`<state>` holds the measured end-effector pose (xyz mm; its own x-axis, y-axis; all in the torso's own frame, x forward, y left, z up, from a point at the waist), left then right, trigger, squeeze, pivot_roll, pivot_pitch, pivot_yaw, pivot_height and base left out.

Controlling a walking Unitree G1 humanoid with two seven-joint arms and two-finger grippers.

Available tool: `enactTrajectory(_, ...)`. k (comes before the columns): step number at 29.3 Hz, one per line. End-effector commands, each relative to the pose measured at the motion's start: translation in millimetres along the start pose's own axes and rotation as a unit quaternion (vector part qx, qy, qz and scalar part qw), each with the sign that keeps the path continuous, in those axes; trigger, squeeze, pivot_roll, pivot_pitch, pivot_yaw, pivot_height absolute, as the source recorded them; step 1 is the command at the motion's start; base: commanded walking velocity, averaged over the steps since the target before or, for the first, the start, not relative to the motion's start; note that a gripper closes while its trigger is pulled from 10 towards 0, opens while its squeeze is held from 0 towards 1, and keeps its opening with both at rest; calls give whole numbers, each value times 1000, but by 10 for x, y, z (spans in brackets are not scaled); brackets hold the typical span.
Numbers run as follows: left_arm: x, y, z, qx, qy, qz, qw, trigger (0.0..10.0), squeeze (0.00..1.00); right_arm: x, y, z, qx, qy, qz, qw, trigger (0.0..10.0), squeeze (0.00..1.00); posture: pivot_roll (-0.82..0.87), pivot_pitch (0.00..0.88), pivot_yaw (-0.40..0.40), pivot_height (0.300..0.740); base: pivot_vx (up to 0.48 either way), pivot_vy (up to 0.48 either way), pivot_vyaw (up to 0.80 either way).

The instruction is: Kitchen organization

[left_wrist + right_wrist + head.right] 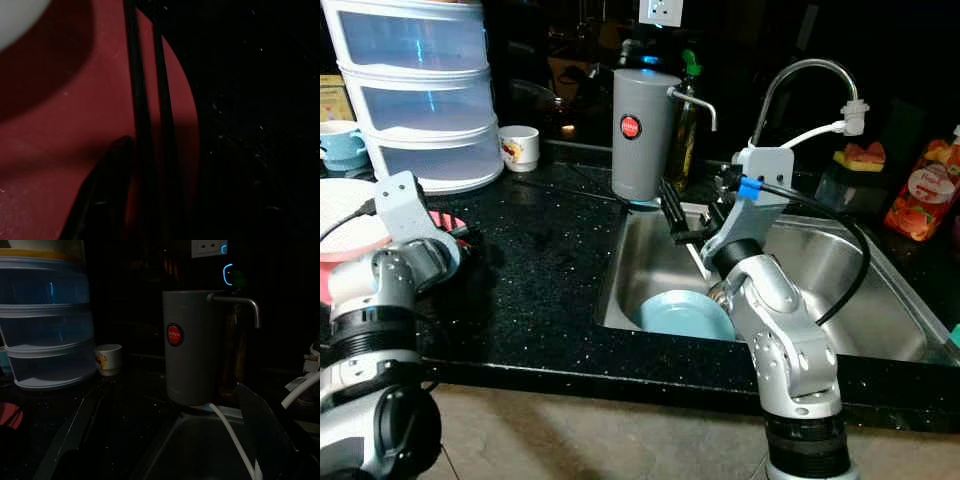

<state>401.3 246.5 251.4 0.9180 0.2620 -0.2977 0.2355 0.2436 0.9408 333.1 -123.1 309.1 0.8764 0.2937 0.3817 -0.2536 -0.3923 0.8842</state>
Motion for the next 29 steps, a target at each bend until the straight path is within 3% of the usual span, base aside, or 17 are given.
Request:
enactTrajectory(1,33,-64,6,-3,-7,-18,1000,0,0,-9,9,15,-2,-4,3,1000,10000,0,188,29,-103,740,0,0,0)
enactTrajectory(20,46,-26,40,-13,-20,-11,1000,0,0,4,13,24,-1,-5,4,1000,10000,0,191,30,-107,740,0,0,0)
enactTrajectory(21,6,74,142,-19,-52,19,998,8196,0,6,17,28,-1,-6,4,1000,10000,0,191,28,-108,740,0,0,0)
enactTrajectory(23,-18,122,186,-16,-65,33,997,8196,0,7,19,28,-2,-6,5,1000,10000,0,191,28,-108,740,0,0,0)
enactTrajectory(24,-54,190,245,-11,-81,53,995,10000,0,8,21,28,-2,-6,5,1000,10000,0,191,27,-108,740,0,0,0)
enactTrajectory(29,-177,354,435,15,-134,109,985,10000,0,13,35,28,-2,-6,8,1000,10000,0,191,27,-108,740,0,0,0)
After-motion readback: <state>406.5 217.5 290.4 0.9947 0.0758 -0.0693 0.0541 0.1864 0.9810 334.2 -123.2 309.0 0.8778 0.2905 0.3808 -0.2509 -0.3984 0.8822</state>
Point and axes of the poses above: a point about 5 cm out from each wrist's last joint towards the gripper, its own x axis pointing out of the wrist towards the gripper, its own y axis along the axis of the wrist's last joint, z = x × y, the point moved 2 cm from there along x, pointing out of the wrist towards the gripper, and after that the axes turned 12 degrees about x, right-handed, at the moved point
